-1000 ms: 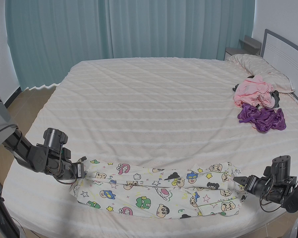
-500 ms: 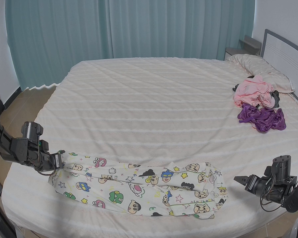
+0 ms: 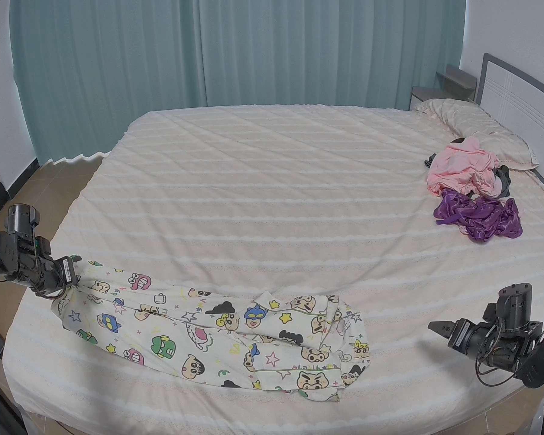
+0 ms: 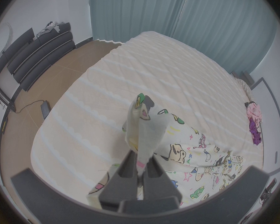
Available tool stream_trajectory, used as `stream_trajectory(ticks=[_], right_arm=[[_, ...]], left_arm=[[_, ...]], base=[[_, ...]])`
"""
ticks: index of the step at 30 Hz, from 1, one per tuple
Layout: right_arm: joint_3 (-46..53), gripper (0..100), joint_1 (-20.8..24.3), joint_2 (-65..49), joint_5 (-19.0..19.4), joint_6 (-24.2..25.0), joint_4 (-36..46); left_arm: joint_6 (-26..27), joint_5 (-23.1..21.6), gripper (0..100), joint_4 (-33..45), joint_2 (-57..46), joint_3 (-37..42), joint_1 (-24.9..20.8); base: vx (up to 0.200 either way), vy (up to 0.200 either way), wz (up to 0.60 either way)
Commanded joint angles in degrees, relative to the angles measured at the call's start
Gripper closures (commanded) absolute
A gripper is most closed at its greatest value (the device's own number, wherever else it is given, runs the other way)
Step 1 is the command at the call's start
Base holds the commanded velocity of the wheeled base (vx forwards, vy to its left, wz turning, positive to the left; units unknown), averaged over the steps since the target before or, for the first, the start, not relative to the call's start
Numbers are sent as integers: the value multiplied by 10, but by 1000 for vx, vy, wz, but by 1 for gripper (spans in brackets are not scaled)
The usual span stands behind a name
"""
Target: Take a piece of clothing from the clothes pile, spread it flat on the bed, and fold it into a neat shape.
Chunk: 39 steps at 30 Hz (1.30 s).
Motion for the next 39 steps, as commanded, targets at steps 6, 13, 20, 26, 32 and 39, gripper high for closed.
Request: stream_trajectory(ticks=[6, 13, 20, 26, 32, 39], right_arm=[[10, 0, 1, 0, 1, 0, 0], [10, 0, 7, -12, 0, -1, 5], [10, 0, 8, -21, 0, -1, 8], [10, 0, 8, -20, 0, -1, 8], [10, 0, 12, -20, 0, -1, 8], [10, 0, 12, -19, 0, -1, 8]], left_arm=[[-13, 36, 100, 49, -62, 10, -64], [-126, 130, 100, 72, -95, 17, -255], [-228, 219, 100, 71, -60, 0, -453], [-292, 250, 100, 73, 0, -51, -570], [-308, 251, 100, 74, 43, -95, -639], [-336, 251, 100, 74, 72, -149, -690]], base=[[0, 0, 0], [0, 0, 0], [0, 0, 0], [0, 0, 0], [0, 0, 0], [0, 0, 0]])
